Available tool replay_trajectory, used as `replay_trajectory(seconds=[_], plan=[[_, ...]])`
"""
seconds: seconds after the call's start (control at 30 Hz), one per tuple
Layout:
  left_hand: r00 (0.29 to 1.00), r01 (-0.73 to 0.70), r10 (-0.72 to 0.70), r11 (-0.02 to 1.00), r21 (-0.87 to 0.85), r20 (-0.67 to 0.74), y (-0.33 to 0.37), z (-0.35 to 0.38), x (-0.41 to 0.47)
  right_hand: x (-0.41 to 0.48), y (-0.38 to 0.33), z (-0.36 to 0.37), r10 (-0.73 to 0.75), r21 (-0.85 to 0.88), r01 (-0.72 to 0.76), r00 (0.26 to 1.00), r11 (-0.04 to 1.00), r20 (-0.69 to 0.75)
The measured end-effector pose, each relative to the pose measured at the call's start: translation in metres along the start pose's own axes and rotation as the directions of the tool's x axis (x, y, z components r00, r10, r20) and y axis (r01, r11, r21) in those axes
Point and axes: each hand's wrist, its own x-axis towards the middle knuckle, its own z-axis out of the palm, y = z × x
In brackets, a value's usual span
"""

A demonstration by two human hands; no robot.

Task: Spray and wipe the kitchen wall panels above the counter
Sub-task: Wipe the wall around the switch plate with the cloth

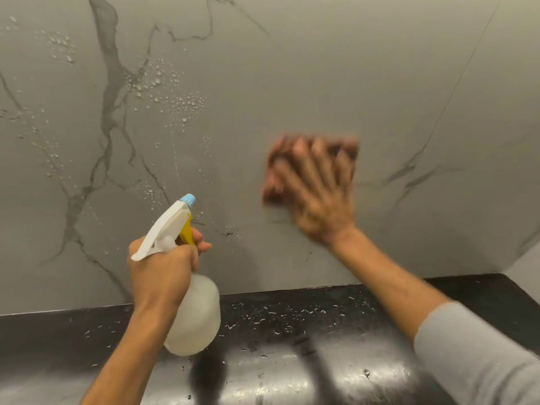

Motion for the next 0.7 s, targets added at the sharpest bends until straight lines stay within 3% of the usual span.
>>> replay_trajectory(seconds=[0.03,0.1,0.17,0.23,0.3,0.33,0.43,0.5,0.6,0.7], plan=[[1.000,-0.005,0.005,1.000,-0.001,-0.004,0.000,0.002,0.001,-0.042,-0.013,-0.002,-0.121,-0.032,0.126,0.984,0.991,0.133],[1.000,-0.013,0.013,1.000,-0.005,-0.002,0.000,0.004,0.000,-0.101,-0.019,-0.010,-0.333,-0.049,0.372,0.875,0.927,0.352],[1.000,-0.025,0.025,0.999,-0.021,-0.001,0.000,0.004,-0.001,-0.104,-0.001,-0.014,-0.422,-0.011,0.464,0.815,0.886,0.397],[0.999,-0.035,0.034,0.999,-0.034,-0.005,0.001,0.003,-0.002,-0.061,0.024,-0.022,-0.375,0.006,0.390,0.880,0.921,0.293],[0.999,-0.035,0.036,0.999,-0.032,0.005,0.002,0.003,-0.003,0.014,0.048,-0.026,-0.181,-0.001,0.181,0.980,0.983,0.078],[0.999,-0.035,0.036,0.999,-0.033,0.008,0.003,0.003,-0.003,0.060,0.056,-0.026,-0.067,-0.012,0.066,0.997,0.998,-0.041],[0.999,-0.043,0.042,0.998,-0.041,-0.011,0.009,0.003,-0.003,0.173,0.048,-0.018,0.156,-0.064,-0.181,0.946,0.981,-0.285],[0.999,-0.048,0.047,0.998,-0.047,-0.017,0.013,0.001,0.002,0.185,0.019,-0.010,0.116,-0.027,-0.130,0.948,0.991,-0.297],[0.998,-0.065,0.064,0.996,-0.065,-0.013,0.015,-0.004,0.009,0.095,-0.036,-0.002,-0.105,0.027,0.106,0.994,0.994,-0.035],[0.995,-0.096,0.096,0.992,-0.080,-0.007,0.013,-0.010,0.014,0.002,-0.048,-0.009,-0.328,-0.001,0.338,0.915,0.941,0.233]])
